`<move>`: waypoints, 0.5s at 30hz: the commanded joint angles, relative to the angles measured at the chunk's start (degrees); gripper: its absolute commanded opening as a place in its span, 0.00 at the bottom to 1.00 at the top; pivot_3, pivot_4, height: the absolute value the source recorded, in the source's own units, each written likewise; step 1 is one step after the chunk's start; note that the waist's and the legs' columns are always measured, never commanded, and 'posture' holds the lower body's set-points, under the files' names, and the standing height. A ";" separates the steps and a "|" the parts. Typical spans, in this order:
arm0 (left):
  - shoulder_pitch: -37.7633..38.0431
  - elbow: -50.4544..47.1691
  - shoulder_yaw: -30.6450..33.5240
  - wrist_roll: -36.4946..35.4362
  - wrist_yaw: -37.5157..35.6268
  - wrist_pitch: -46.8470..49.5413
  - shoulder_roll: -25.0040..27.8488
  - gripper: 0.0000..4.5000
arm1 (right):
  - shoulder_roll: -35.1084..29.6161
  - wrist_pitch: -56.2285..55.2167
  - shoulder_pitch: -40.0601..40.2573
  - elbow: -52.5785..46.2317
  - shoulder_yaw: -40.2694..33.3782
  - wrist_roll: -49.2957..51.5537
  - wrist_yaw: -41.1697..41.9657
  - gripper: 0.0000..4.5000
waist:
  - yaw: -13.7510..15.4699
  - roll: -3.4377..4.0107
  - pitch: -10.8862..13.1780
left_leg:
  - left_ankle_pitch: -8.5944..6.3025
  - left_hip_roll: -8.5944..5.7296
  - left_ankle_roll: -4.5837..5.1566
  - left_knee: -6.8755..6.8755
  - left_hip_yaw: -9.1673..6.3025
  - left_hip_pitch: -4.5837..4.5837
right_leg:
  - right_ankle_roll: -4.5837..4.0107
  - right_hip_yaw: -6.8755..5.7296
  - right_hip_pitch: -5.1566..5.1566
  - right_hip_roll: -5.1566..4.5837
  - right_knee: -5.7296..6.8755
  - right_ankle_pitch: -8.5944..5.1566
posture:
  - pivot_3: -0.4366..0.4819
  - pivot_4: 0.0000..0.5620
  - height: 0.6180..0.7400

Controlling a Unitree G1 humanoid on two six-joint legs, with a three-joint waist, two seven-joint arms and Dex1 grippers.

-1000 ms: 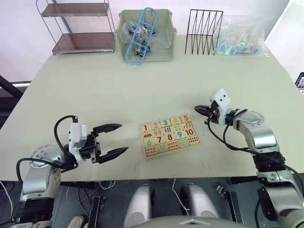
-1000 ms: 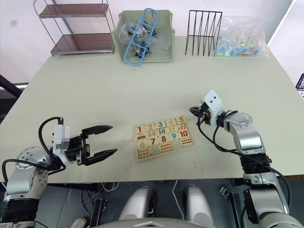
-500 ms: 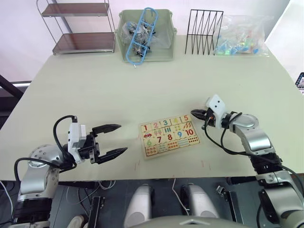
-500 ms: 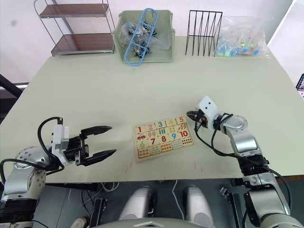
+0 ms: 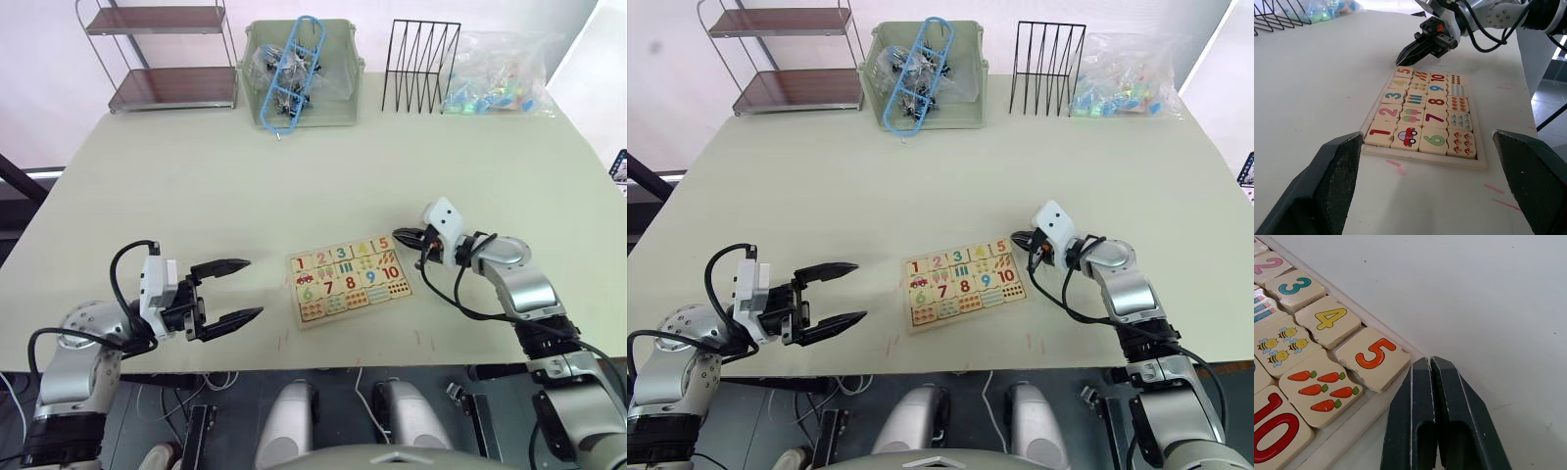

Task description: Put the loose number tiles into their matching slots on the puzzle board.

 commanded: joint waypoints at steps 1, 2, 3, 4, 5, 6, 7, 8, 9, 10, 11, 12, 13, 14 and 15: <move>0.38 -2.65 1.48 -1.30 0.15 0.16 0.89 1.00 | 0.14 -0.28 -1.23 -1.60 -0.47 1.08 0.02 0.02 | 0.00 0.00 0.00 | 0.00 0.00 0.00 0.00 0.00 0.00 | 0.00 0.00 0.00 0.00 0.00 0.00 | 0.48 0.27 1.00; 0.44 -2.70 1.48 -1.33 0.19 0.17 0.90 1.00 | 0.18 -0.19 -1.17 -1.72 -0.47 1.17 0.04 0.02 | 0.00 0.00 0.00 | 0.00 0.00 0.00 0.00 0.00 0.00 | 0.00 0.00 0.00 0.00 0.00 0.00 | 0.48 0.27 1.00; 0.45 -2.70 1.45 -1.32 0.23 0.16 0.89 1.00 | 0.19 -0.17 -1.10 -1.83 -0.44 1.20 0.06 0.02 | 0.00 0.00 0.00 | 0.00 0.00 0.00 0.00 0.00 0.00 | 0.00 0.00 0.00 0.00 0.00 0.00 | 0.48 0.27 1.00; 0.44 -2.69 1.42 -1.31 0.27 0.15 0.88 1.00 | 0.21 -0.11 -1.01 -1.97 -0.41 1.26 0.09 0.02 | 0.00 0.00 0.00 | 0.00 0.00 0.00 0.00 0.00 0.00 | 0.00 0.00 0.00 0.00 0.01 0.00 | 0.48 0.27 1.00; 0.45 -2.71 1.41 -1.30 0.31 0.17 0.87 1.00 | 0.20 -0.07 -0.92 -2.10 -0.37 1.29 0.13 0.02 | 0.00 0.00 0.00 | 0.00 0.00 0.00 0.00 0.00 0.00 | 0.00 0.00 0.00 0.00 0.01 0.00 | 0.48 0.27 1.00; 0.41 -2.70 1.40 -1.30 0.33 0.17 0.86 1.00 | 0.18 -0.09 -0.85 -2.16 -0.28 1.29 0.23 0.02 | 0.00 0.00 0.00 | 0.00 0.01 0.00 0.00 0.00 0.00 | 0.00 0.00 0.00 0.00 0.01 0.00 | 0.48 0.27 1.00; 0.34 -2.67 1.38 -1.28 0.34 0.20 0.85 1.00 | 0.19 -0.11 -0.83 -2.13 -0.22 1.30 0.28 0.02 | 0.00 0.00 0.00 | 0.00 0.01 0.00 0.00 0.00 0.00 | 0.00 0.00 0.00 0.00 0.01 0.00 | 0.48 0.27 1.00; 0.33 -2.68 1.38 -1.27 0.35 0.21 0.85 1.00 | 0.20 -0.13 -0.78 -2.11 -0.17 1.28 0.29 0.02 | 0.00 0.00 0.00 | 0.00 0.00 0.00 0.00 0.01 0.00 | 0.00 0.00 0.00 0.00 0.01 0.00 | 0.48 0.27 1.00; 0.29 -2.65 1.36 -1.25 0.35 0.22 0.85 1.00 | 0.19 -0.20 -0.78 -1.97 -0.10 1.19 0.29 0.02 | 0.00 0.00 0.00 | 0.00 0.00 0.00 0.00 0.00 0.00 | 0.00 0.00 0.00 0.00 0.00 0.00 | 0.48 0.27 1.00; 0.20 -2.59 1.32 -1.23 0.34 0.22 0.86 1.00 | 0.19 -0.26 -0.82 -1.76 -0.02 1.07 0.29 0.02 | 0.00 0.00 0.00 | 0.00 0.00 0.00 0.00 0.00 0.00 | 0.00 0.00 0.00 0.00 0.01 0.00 | 0.48 0.27 1.00; 0.19 -2.59 1.32 -1.23 0.32 0.24 0.90 1.00 | 0.19 -0.20 -0.78 -1.78 0.02 1.06 0.29 0.02 | 0.00 0.00 0.00 | 0.00 0.00 0.00 0.00 0.00 0.00 | 0.00 0.00 0.00 0.00 0.00 0.00 | 0.48 0.27 1.00; 0.14 -2.56 1.31 -1.22 0.30 0.26 0.93 1.00 | 0.20 -0.14 -0.76 -1.78 0.07 1.07 0.34 0.02 | 0.00 0.00 0.00 | 0.00 0.00 0.00 0.00 0.00 0.00 | 0.00 0.00 0.00 0.00 0.00 0.00 | 0.48 0.27 1.00; 0.17 -2.57 1.34 -1.23 0.29 0.28 0.95 1.00 | 0.21 -0.07 -0.68 -1.89 0.11 1.10 0.37 0.02 | 0.00 0.00 0.00 | 0.00 0.00 0.00 0.00 0.00 0.00 | 0.00 0.00 0.00 0.00 0.00 0.00 | 0.48 0.27 1.00; 0.22 -2.62 1.35 -1.23 0.28 0.30 0.98 1.00 | 0.21 -0.01 -0.60 -2.00 0.16 1.15 0.41 0.02 | 0.00 0.00 0.00 | 0.00 0.00 0.00 0.00 0.00 0.00 | 0.00 0.00 0.00 0.00 0.00 0.00 | 0.48 0.27 1.00; 0.21 -2.64 1.35 -1.24 0.28 0.34 0.99 1.00 | 0.20 0.00 -0.58 -1.99 0.24 1.20 0.43 0.02 | -0.01 0.00 0.00 | 0.00 0.00 0.00 0.00 0.00 0.00 | 0.00 0.00 0.00 0.00 0.00 0.00 | 0.48 0.27 1.00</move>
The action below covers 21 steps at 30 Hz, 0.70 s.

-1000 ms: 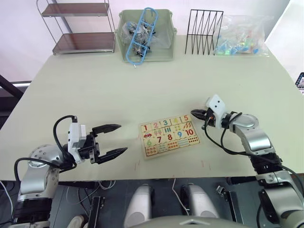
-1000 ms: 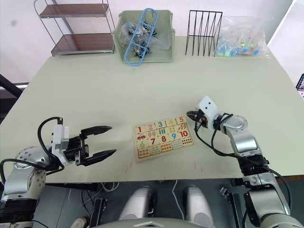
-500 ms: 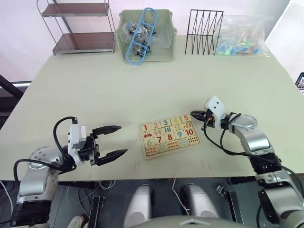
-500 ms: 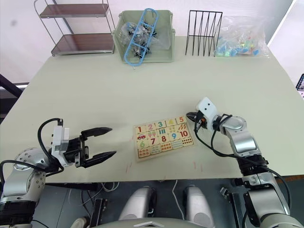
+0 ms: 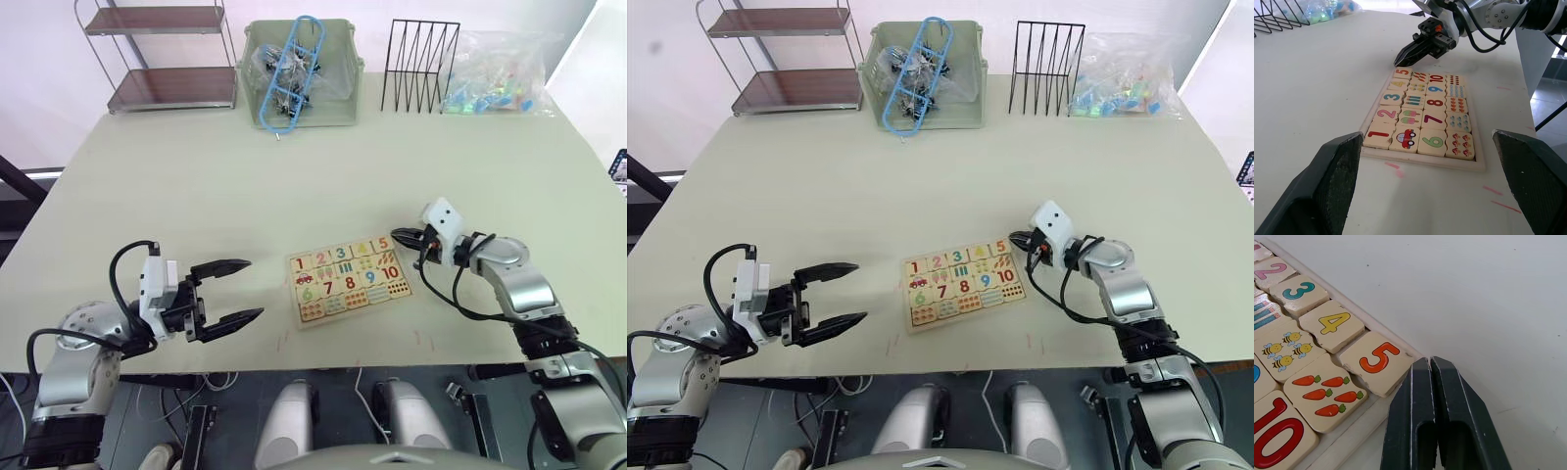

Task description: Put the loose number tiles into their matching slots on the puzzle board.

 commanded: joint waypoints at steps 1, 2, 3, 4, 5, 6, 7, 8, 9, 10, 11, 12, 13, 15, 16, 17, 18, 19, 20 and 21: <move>0.02 -1.62 1.35 -1.22 -0.01 0.20 0.89 1.00 | -0.16 -0.08 -0.52 -2.03 -0.19 0.83 0.35 0.02 | 0.00 0.00 0.00 | 0.00 0.00 0.00 0.00 0.00 0.00 | 0.00 0.00 0.00 0.00 0.00 0.00 | 0.48 0.27 1.00; 0.03 -1.64 1.35 -1.21 -0.01 0.22 0.89 1.00 | -0.19 -0.06 -0.50 -2.05 -0.10 0.90 0.37 0.02 | 0.00 0.00 0.00 | 0.00 0.00 0.00 0.00 0.00 0.00 | 0.00 0.00 0.00 0.00 0.00 0.00 | 0.48 0.27 1.00; 0.10 -1.69 1.38 -1.22 -0.02 0.22 0.89 1.00 | -0.22 -0.03 -0.44 -2.14 -0.05 0.96 0.37 0.02 | 0.01 0.00 0.00 | 0.00 0.00 0.00 0.00 0.00 0.00 | 0.00 0.00 0.00 0.00 0.00 0.00 | 0.48 0.27 1.00; 0.11 -1.70 1.38 -1.21 -0.02 0.23 0.88 1.00 | -0.22 -0.04 -0.42 -2.14 -0.01 0.97 0.35 0.02 | 0.01 0.00 0.00 | 0.00 0.00 0.00 0.00 0.00 0.00 | 0.00 0.00 0.00 0.00 0.00 0.00 | 0.48 0.27 1.00; 0.07 -1.69 1.35 -1.19 0.00 0.26 0.87 1.00 | -0.21 -0.07 -0.45 -2.03 0.02 0.96 0.35 0.02 | 0.01 0.00 0.00 | 0.00 0.00 0.00 0.00 0.00 0.00 | 0.00 0.00 0.00 0.00 0.00 0.00 | 0.48 0.27 1.00; 0.05 -1.70 1.33 -1.19 0.02 0.28 0.84 1.00 | -0.22 -0.06 -0.44 -2.00 0.04 0.95 0.38 0.02 | 0.01 0.00 0.00 | 0.00 0.00 0.00 0.00 0.00 0.00 | 0.00 0.00 0.00 0.00 0.00 0.00 | 0.48 0.27 1.00; 0.03 -1.68 1.31 -1.18 0.04 0.29 0.83 1.00 | -0.23 -0.05 -0.43 -1.99 0.06 0.96 0.41 0.02 | 0.01 0.00 0.00 | 0.00 0.00 0.00 0.00 0.00 0.00 | 0.00 0.00 0.00 0.00 0.00 0.00 | 0.48 0.27 1.00; 0.05 -1.67 1.32 -1.17 0.03 0.27 0.82 1.00 | -0.25 0.01 -0.39 -2.06 0.08 0.98 0.46 0.02 | 0.01 0.00 0.00 | 0.00 0.00 0.00 0.00 0.00 0.00 | 0.00 0.00 0.00 0.00 0.00 0.00 | 0.48 0.27 1.00; 0.09 -1.68 1.32 -1.16 0.04 0.24 0.80 1.00 | -0.28 0.06 -0.33 -2.14 0.11 1.00 0.52 0.02 | 0.01 0.00 0.00 | 0.00 0.00 0.00 0.00 0.00 0.00 | 0.00 0.00 0.00 0.00 0.00 0.00 | 0.48 0.27 1.00; 0.07 -1.64 1.31 -1.13 0.05 0.21 0.77 1.00 | -0.30 0.10 -0.29 -2.17 0.13 1.02 0.59 0.02 | 0.01 0.00 0.00 | 0.00 0.00 0.00 0.00 0.00 0.00 | 0.00 0.00 0.00 0.00 0.00 0.00 | 0.48 0.27 1.00; 0.05 -1.61 1.29 -1.10 0.06 0.19 0.75 1.00 | -0.32 0.15 -0.28 -2.19 0.15 1.02 0.65 0.02 | 0.01 0.00 0.00 | 0.00 0.00 0.00 0.00 0.00 0.00 | 0.00 0.00 0.00 0.00 0.00 0.00 | 0.48 0.27 1.00; 0.03 -1.57 1.27 -1.09 0.05 0.18 0.74 1.00 | -0.32 0.17 -0.28 -2.19 0.14 1.02 0.70 0.02 | 0.01 0.00 0.00 | 0.00 0.00 0.00 0.00 0.00 0.00 | 0.00 0.00 0.00 0.00 0.00 0.00 | 0.48 0.27 1.00; 0.00 -1.52 1.26 -1.08 0.04 0.15 0.72 1.00 | -0.32 0.24 -0.25 -2.23 0.16 1.01 0.76 0.02 | 0.01 0.00 0.00 | 0.00 0.00 0.00 0.00 0.00 0.00 | 0.00 0.00 0.00 0.00 0.00 0.00 | 0.48 0.27 1.00; -0.06 -1.40 1.24 -1.06 0.00 0.09 0.69 1.00 | -0.37 0.43 -0.06 -2.44 0.19 1.07 0.89 0.02 | 0.01 0.00 0.00 | 0.00 0.00 0.00 0.00 0.00 0.00 | 0.00 0.00 0.00 0.00 0.00 0.00 | 0.48 0.27 1.00; -0.09 -1.36 1.23 -1.06 -0.01 0.07 0.68 1.00 | -0.41 0.56 0.08 -2.65 0.20 1.12 0.99 0.02 | 0.01 0.00 0.00 | 0.00 0.00 0.00 0.00 0.00 0.00 | 0.00 0.00 0.00 0.00 0.00 0.00 | 0.48 0.27 1.00; -0.13 -1.31 1.23 -1.06 -0.02 0.07 0.68 1.00 | -0.46 0.66 0.20 -2.83 0.23 1.14 1.07 0.02 | 0.01 0.00 0.00 | 0.00 0.00 0.00 0.00 0.00 0.00 | 0.00 0.00 0.00 0.00 0.00 0.00 | 0.48 0.27 1.00; -0.18 -1.25 1.23 -1.06 -0.05 0.06 0.69 1.00 | -0.48 0.78 0.31 -3.00 0.23 1.17 1.13 0.02 | 0.01 0.00 0.00 | 0.00 0.00 0.00 0.00 0.00 0.00 | 0.00 0.00 0.00 0.00 0.00 0.00 | 0.48 0.27 1.00; -0.24 -1.17 1.22 -1.05 -0.08 0.06 0.69 1.00 | -0.50 0.86 0.39 -3.13 0.24 1.20 1.22 0.02 | 0.01 0.00 0.00 | 0.00 0.00 0.00 0.00 0.00 0.00 | 0.00 0.00 0.00 0.00 0.00 0.00 | 0.48 0.27 1.00; -0.30 -1.08 1.19 -1.03 -0.11 0.04 0.69 1.00 | -0.51 0.94 0.44 -3.21 0.22 1.18 1.27 0.02 | 0.01 0.00 0.00 | 0.00 0.00 0.00 0.00 0.00 0.00 | 0.00 0.00 0.00 0.00 0.00 0.00 | 0.48 0.27 1.00; -0.36 -1.03 1.16 -1.01 -0.13 0.03 0.69 1.00 | -0.52 1.04 0.51 -3.33 0.20 1.22 1.38 0.02 | 0.01 0.00 0.00 | 0.00 0.00 0.00 0.00 0.00 0.00 | 0.00 0.00 0.00 0.00 0.00 0.00 | 0.48 0.27 1.00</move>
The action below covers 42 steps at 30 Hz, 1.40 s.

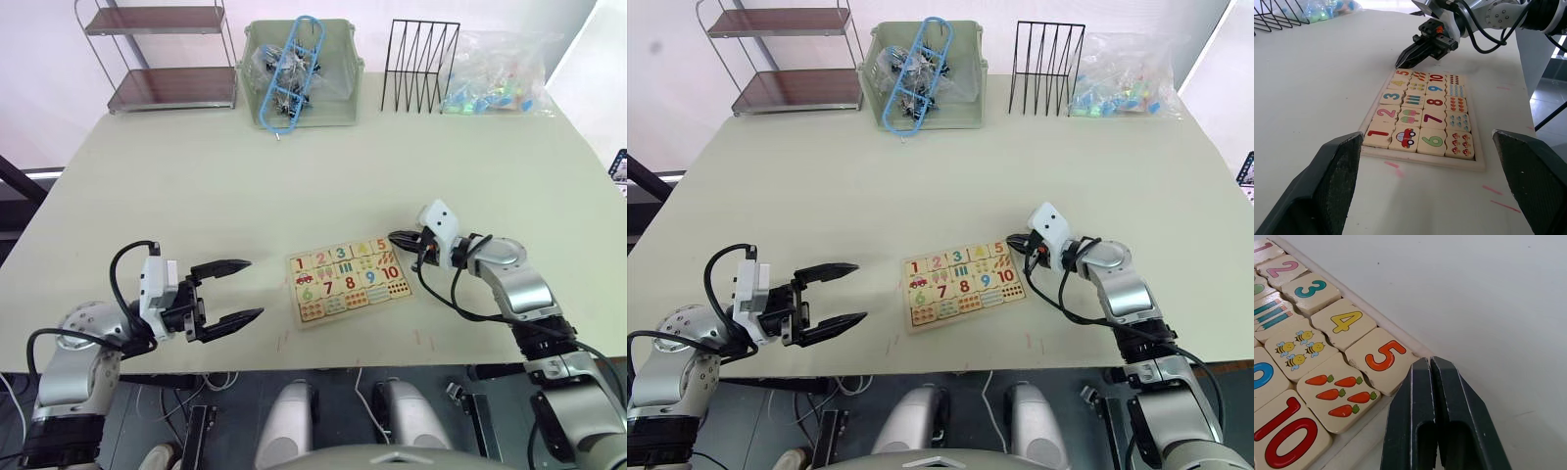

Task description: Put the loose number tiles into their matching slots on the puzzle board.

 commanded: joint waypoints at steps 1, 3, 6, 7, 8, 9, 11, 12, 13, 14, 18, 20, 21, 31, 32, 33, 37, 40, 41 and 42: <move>-0.42 -0.96 1.13 -0.99 -0.14 -0.24 0.66 1.00 | -0.51 0.08 0.38 -2.64 -0.29 0.99 0.40 0.02 | 0.00 0.00 0.00 | 0.00 0.00 0.00 0.00 0.00 0.00 | 0.00 0.00 0.00 0.00 0.00 0.00 | 0.48 0.27 1.00; -0.54 -0.84 1.08 -0.94 -0.19 -0.26 0.67 1.00 | -0.49 0.14 0.35 -2.61 -0.29 0.97 0.41 0.02 | 0.00 0.00 0.00 | 0.00 0.00 0.00 0.00 0.00 0.00 | 0.00 0.00 0.00 0.00 0.00 0.00 | 0.48 0.27 1.00; -0.73 -0.68 1.03 -0.89 -0.28 -0.28 0.69 1.00 | -0.42 0.14 0.22 -2.43 -0.36 0.91 0.23 0.02 | 0.00 0.00 0.00 | 0.00 0.00 0.00 0.00 0.00 0.00 | 0.00 0.00 0.00 0.00 0.00 0.00 | 0.48 0.27 1.00; -0.74 -0.66 1.03 -0.88 -0.30 -0.28 0.69 1.00 | -0.40 0.12 0.22 -2.42 -0.41 0.91 0.15 0.02 | 0.00 0.00 0.00 | 0.00 0.00 0.00 0.00 0.00 0.00 | 0.00 0.00 0.00 0.00 0.00 0.00 | 0.48 0.27 1.00; -0.75 -0.64 1.03 -0.87 -0.32 -0.26 0.71 1.00 | -0.39 0.10 0.21 -2.38 -0.47 0.91 0.07 0.02 | 0.00 0.00 0.00 | 0.00 0.00 0.00 0.00 0.00 0.00 | 0.00 0.00 0.00 0.00 0.00 0.00 | 0.48 0.27 1.00; -0.78 -0.59 1.04 -0.85 -0.33 -0.25 0.72 1.00 | -0.38 0.03 0.17 -2.29 -0.52 0.89 0.00 0.02 | -0.01 0.00 0.00 | 0.00 0.00 0.00 0.00 0.00 0.00 | 0.00 0.00 0.00 0.00 0.00 0.00 | 0.48 0.27 1.00; -0.66 -0.60 1.12 -0.84 -0.34 -0.22 0.76 1.00 | -0.43 0.00 0.19 -2.29 -0.72 0.97 -0.13 0.02 | -0.01 0.00 0.00 | 0.00 0.00 0.00 0.00 0.00 0.00 | 0.00 0.00 0.00 0.00 0.00 0.00 | 0.48 0.27 1.00; -0.62 -0.56 1.14 -0.82 -0.37 -0.24 0.78 1.00 | -0.46 0.01 0.20 -2.33 -0.80 1.03 -0.15 0.02 | -0.01 0.00 0.00 | 0.00 0.00 0.00 0.00 0.00 0.00 | 0.00 0.00 0.00 0.00 0.00 0.00 | 0.48 0.27 1.00; -0.59 -0.53 1.16 -0.81 -0.36 -0.26 0.78 1.00 | -0.51 0.08 0.31 -2.55 -0.89 1.16 -0.10 0.02 | -0.01 0.00 0.00 | 0.00 0.00 0.00 0.00 0.00 0.00 | 0.00 0.00 0.00 0.00 0.00 0.00 | 0.48 0.27 1.00; -0.63 -0.47 1.14 -0.78 -0.36 -0.25 0.78 1.00 | -0.54 0.12 0.35 -2.64 -0.93 1.24 -0.07 0.02 | 0.00 0.00 0.00 | 0.00 0.00 0.00 0.00 0.00 0.00 | 0.00 0.00 0.00 0.00 0.00 0.00 | 0.48 0.27 1.00; -0.82 -0.24 1.12 -0.67 -0.21 -0.37 0.66 1.00 | -0.69 0.01 0.44 -2.81 -1.24 1.43 -0.50 0.02 | 0.00 0.00 0.00 | 0.00 0.00 0.00 0.00 0.00 0.00 | 0.00 0.00 0.00 0.00 0.00 0.00 | 0.48 0.27 1.00; -0.86 -0.01 1.28 -0.45 0.27 -0.59 0.47 1.00 | -0.76 -0.64 0.50 -2.86 -1.95 1.54 -1.32 0.02 | 0.00 0.00 0.00 | 0.00 0.00 0.00 0.00 0.00 0.00 | 0.00 0.00 0.00 0.00 0.00 0.00 | 0.48 0.27 1.00; -0.84 0.06 1.42 -0.48 0.63 -0.53 0.34 1.00 | -0.78 -0.96 0.56 -2.91 -2.32 1.66 -1.69 0.02 | 0.00 0.00 0.00 | 0.00 0.00 0.00 0.00 0.00 0.00 | 0.00 0.00 0.00 0.00 0.00 0.00 | 0.48 0.27 1.00; 0.70 -1.09 4.56 -2.40 8.04 2.57 -2.15 1.00 | -1.65 -1.91 4.63 -7.58 -6.39 2.81 -6.11 0.02 | 0.05 -0.02 -0.01 | 0.00 0.03 0.00 0.00 -0.01 0.00 | 0.00 0.00 0.01 -0.01 0.00 0.00 | 0.48 0.27 1.00; 1.03 -1.29 4.80 -2.44 8.82 2.96 -2.39 1.00 | -1.77 -2.78 5.31 -7.83 -6.64 2.73 -6.39 0.02 | 0.04 -0.02 -0.01 | 0.00 0.03 0.00 0.00 -0.01 0.00 | 0.00 0.00 0.01 -0.01 0.00 0.00 | 0.48 0.27 1.00; 1.45 -1.54 5.00 -2.48 9.38 3.15 -2.64 1.00 | -1.87 -3.52 6.11 -8.09 -6.99 2.71 -6.70 0.02 | 0.04 -0.02 -0.01 | 0.00 0.03 0.00 0.00 -0.01 0.00 | 0.00 0.00 0.01 -0.01 0.00 0.00 | 0.48 0.27 1.00; 4.93 -2.85 6.66 -1.92 13.65 3.71 -4.00 1.00 | -2.21 -6.09 13.08 -11.76 -10.73 4.20 -8.75 0.02 | 0.14 -0.04 -0.02 | 0.00 0.06 0.00 -0.01 -0.01 0.01 | 0.01 0.00 0.03 -0.02 -0.01 -0.01 | 0.48 0.27 1.00; 6.28 -3.70 7.68 -1.34 17.17 3.89 -5.01 1.00 | -1.58 -9.20 16.88 -13.63 -14.17 5.68 -10.82 0.02 | 0.18 -0.04 -0.02 | 0.00 0.06 0.00 0.01 -0.01 0.00 | 0.02 0.01 0.03 -0.05 -0.01 -0.01 | 0.48 0.27 1.00; 6.76 -3.78 7.93 -0.70 18.43 3.46 -5.42 1.00 | -1.47 -10.61 18.26 -14.25 -15.21 6.35 -10.91 0.02 | 0.18 -0.04 -0.02 | 0.00 0.06 0.00 0.02 0.00 0.01 | 0.01 0.04 0.03 -0.05 0.01 0.00 | 0.48 0.27 1.00; 7.15 -3.79 8.14 0.21 20.18 3.07 -5.92 1.00 | -1.65 -11.43 19.67 -14.86 -15.94 6.69 -10.89 0.02 | 0.17 -0.04 -0.02 | 0.00 0.06 0.00 0.05 0.01 0.07 | 0.01 0.05 0.08 -0.04 0.02 0.00 | 0.48 0.27 1.00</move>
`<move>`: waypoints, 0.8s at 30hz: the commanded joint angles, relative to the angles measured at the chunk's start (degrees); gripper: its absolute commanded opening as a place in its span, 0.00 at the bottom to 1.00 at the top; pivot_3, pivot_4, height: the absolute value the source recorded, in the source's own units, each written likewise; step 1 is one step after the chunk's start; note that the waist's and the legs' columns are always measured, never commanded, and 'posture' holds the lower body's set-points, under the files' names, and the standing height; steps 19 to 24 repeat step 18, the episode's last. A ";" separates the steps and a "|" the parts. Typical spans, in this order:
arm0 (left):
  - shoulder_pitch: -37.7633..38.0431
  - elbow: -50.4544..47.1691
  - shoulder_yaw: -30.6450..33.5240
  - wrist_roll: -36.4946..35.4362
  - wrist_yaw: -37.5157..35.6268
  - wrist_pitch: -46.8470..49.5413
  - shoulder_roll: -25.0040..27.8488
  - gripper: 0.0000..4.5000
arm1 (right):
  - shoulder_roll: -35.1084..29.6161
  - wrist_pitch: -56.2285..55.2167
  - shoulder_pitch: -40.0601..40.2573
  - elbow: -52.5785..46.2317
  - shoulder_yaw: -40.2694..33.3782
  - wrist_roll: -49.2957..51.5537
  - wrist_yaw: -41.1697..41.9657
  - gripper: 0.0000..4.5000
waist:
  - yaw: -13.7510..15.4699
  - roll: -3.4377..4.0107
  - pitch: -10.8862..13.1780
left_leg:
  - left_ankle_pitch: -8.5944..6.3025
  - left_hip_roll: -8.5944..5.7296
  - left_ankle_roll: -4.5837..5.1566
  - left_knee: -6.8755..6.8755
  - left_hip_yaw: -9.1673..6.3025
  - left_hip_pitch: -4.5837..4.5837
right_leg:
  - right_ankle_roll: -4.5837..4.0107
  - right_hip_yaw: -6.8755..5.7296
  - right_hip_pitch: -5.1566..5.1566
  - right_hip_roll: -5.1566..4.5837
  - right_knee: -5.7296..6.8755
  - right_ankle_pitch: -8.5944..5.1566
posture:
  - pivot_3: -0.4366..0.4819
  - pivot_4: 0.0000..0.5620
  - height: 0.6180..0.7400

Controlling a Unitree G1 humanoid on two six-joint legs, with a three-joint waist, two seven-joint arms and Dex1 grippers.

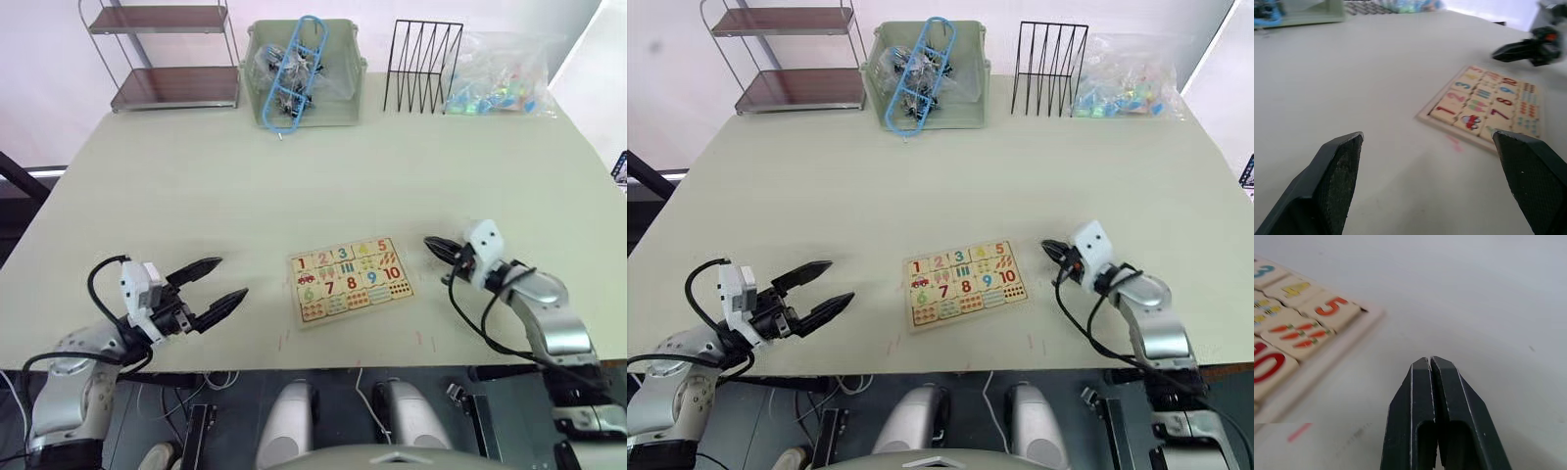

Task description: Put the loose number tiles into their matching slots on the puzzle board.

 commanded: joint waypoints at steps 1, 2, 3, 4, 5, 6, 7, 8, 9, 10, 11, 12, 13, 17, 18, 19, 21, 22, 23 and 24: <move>1.10 -2.43 2.25 1.79 4.59 -1.69 -1.30 1.00 | -0.59 -3.73 2.74 -4.29 -3.88 2.18 -0.86 0.02 | -0.02 -0.01 -0.01 | 0.00 0.00 0.00 0.01 0.00 0.04 | -0.01 0.00 0.04 0.01 0.00 -0.01 | 0.48 0.27 1.00; 1.63 -2.84 2.39 2.05 5.95 -1.51 -1.86 1.00 | -1.03 -3.76 4.51 -4.84 -4.68 2.40 -0.90 0.02 | -0.01 -0.02 -0.02 | 0.00 0.00 0.00 0.01 0.01 0.05 | -0.04 0.00 0.05 0.02 0.00 -0.03 | 0.48 0.27 1.00; 2.04 -3.28 2.57 2.37 7.44 -1.19 -2.38 1.00 | -1.27 -3.92 6.15 -5.35 -5.57 2.84 -0.99 0.13 | -0.01 -0.04 -0.03 | 0.00 0.00 0.00 0.00 -0.01 0.05 | -0.03 0.00 0.06 0.02 -0.01 -0.03 | 0.48 0.27 1.00; 2.35 -3.75 2.81 2.67 8.96 -0.73 -2.85 1.00 | -1.32 -4.03 7.65 -5.63 -6.55 3.59 -1.05 0.17 | 0.05 -0.04 -0.03 | 0.00 0.00 0.00 0.00 -0.01 0.04 | -0.01 -0.01 0.06 0.02 -0.02 -0.02 | 0.48 0.27 1.00; 2.71 -4.22 3.01 2.85 10.28 -0.06 -3.08 1.00 | -1.24 -4.05 9.60 -6.44 -7.59 4.65 -0.98 0.31 | 0.04 -0.04 -0.03 | 0.00 0.00 0.00 -0.01 -0.03 0.01 | 0.00 -0.02 0.06 0.01 -0.04 -0.02 | 0.48 0.27 1.00; 2.99 -4.61 3.22 2.98 11.50 0.48 -3.30 1.00 | -1.15 -4.09 11.33 -7.22 -8.42 5.54 -0.82 0.38 | 0.07 -0.04 -0.03 | 0.00 0.00 0.00 -0.02 -0.01 0.00 | 0.00 -0.01 0.05 0.01 -0.04 -0.02 | 0.48 0.27 1.00; 3.28 -4.98 3.53 3.16 12.91 1.01 -3.54 1.00 | -1.07 -4.20 12.95 -8.05 -9.10 6.53 -0.46 0.49 | 0.12 -0.04 -0.03 | 0.00 0.00 0.00 -0.02 -0.01 0.00 | 0.00 -0.01 0.05 0.01 -0.04 -0.02 | 0.48 0.27 1.00; 3.62 -5.25 3.77 3.37 14.15 1.52 -3.65 1.00 | -0.92 -4.20 14.39 -8.85 -9.82 7.64 -0.20 0.57 | 0.07 -0.04 -0.03 | 0.00 0.01 0.00 -0.02 -0.03 0.01 | -0.01 -0.01 0.06 0.01 -0.03 -0.02 | 0.48 0.27 1.00; 4.10 -5.63 4.10 3.60 15.50 1.75 -3.93 1.00 | -0.89 -4.41 16.14 -9.58 -10.79 8.91 0.20 0.71 | 0.03 -0.04 -0.03 | 0.00 0.02 0.00 -0.01 -0.01 0.04 | -0.06 0.01 0.06 0.01 -0.02 -0.05 | 0.48 0.27 1.00; 4.62 -6.05 4.38 3.98 16.83 1.90 -4.20 1.00 | -0.84 -4.70 17.88 -10.16 -11.89 10.34 0.80 0.74 | 0.01 -0.04 -0.03 | 0.00 0.02 0.00 0.00 0.01 0.05 | -0.15 0.02 0.06 0.00 -0.02 -0.11 | 0.48 0.27 1.00; 5.21 -6.53 4.57 4.24 18.12 2.23 -4.44 1.00 | -0.80 -5.04 19.59 -10.63 -12.99 11.63 1.28 0.79 | -0.02 -0.05 -0.03 | 0.00 0.03 0.00 0.00 0.02 0.08 | -0.17 0.04 0.07 0.01 -0.01 -0.13 | 0.48 0.27 1.00; 5.72 -6.95 4.67 4.38 19.01 2.51 -4.64 1.00 | -0.80 -5.40 20.97 -10.90 -13.87 12.54 1.71 0.86 | 0.00 -0.04 -0.04 | 0.00 0.03 0.00 0.00 0.01 0.09 | -0.18 0.04 0.09 0.01 -0.02 -0.13 | 0.48 0.27 1.00; 6.23 -7.25 4.68 4.64 19.74 2.66 -4.78 1.00 | -0.83 -5.78 22.22 -11.06 -14.67 13.43 2.21 0.99 | 0.00 -0.05 -0.04 | 0.00 0.04 0.00 -0.01 0.01 0.08 | -0.16 0.04 0.09 0.01 -0.02 -0.12 | 0.48 0.27 1.00; 7.30 -6.84 4.29 6.15 20.38 1.30 -4.75 1.00 | -1.04 -7.17 24.86 -10.45 -16.16 14.65 3.32 1.00 | 0.02 -0.06 -0.04 | 0.00 0.05 0.00 0.00 0.05 0.09 | -0.19 0.06 0.10 0.00 -0.03 -0.15 | 0.48 0.27 1.00; 7.44 -6.49 4.01 6.56 19.76 0.95 -4.30 1.00 | -1.09 -7.53 25.17 -10.12 -16.31 14.66 3.58 1.00 | 0.02 -0.06 -0.04 | 0.00 0.05 0.00 0.00 0.05 0.10 | -0.19 0.05 0.10 0.00 -0.03 -0.16 | 0.48 0.27 1.00; 7.44 -6.49 4.01 6.56 19.76 0.95 -4.30 1.00 | -1.09 -7.53 25.17 -10.12 -16.31 14.66 3.58 1.00 | 0.02 -0.06 -0.04 | 0.00 0.05 0.00 0.00 0.05 0.10 | -0.19 0.05 0.10 0.00 -0.03 -0.16 | 0.48 0.27 1.00; 7.44 -6.49 4.01 6.56 19.76 0.95 -4.30 1.00 | -1.09 -7.53 25.17 -10.12 -16.31 14.66 3.58 1.00 | 0.02 -0.06 -0.04 | 0.00 0.05 0.00 0.00 0.05 0.10 | -0.19 0.05 0.10 0.00 -0.03 -0.16 | 0.48 0.27 1.00; 7.44 -6.49 4.01 6.56 19.76 0.95 -4.30 1.00 | -1.09 -7.53 25.17 -10.12 -16.31 14.66 3.58 1.00 | 0.02 -0.06 -0.04 | 0.00 0.05 0.00 0.00 0.05 0.10 | -0.19 0.05 0.10 0.00 -0.03 -0.16 | 0.48 0.27 1.00; 7.44 -6.49 4.01 6.56 19.76 0.95 -4.30 1.00 | -1.09 -7.53 25.17 -10.12 -16.31 14.66 3.58 1.00 | 0.02 -0.06 -0.04 | 0.00 0.05 0.00 0.00 0.05 0.10 | -0.19 0.05 0.10 0.00 -0.03 -0.16 | 0.48 0.27 1.00; 7.44 -6.49 4.01 6.56 19.76 0.95 -4.30 1.00 | -1.09 -7.53 25.17 -10.12 -16.31 14.66 3.58 1.00 | 0.02 -0.06 -0.04 | 0.00 0.05 0.00 0.00 0.05 0.10 | -0.19 0.05 0.10 0.00 -0.03 -0.16 | 0.48 0.27 1.00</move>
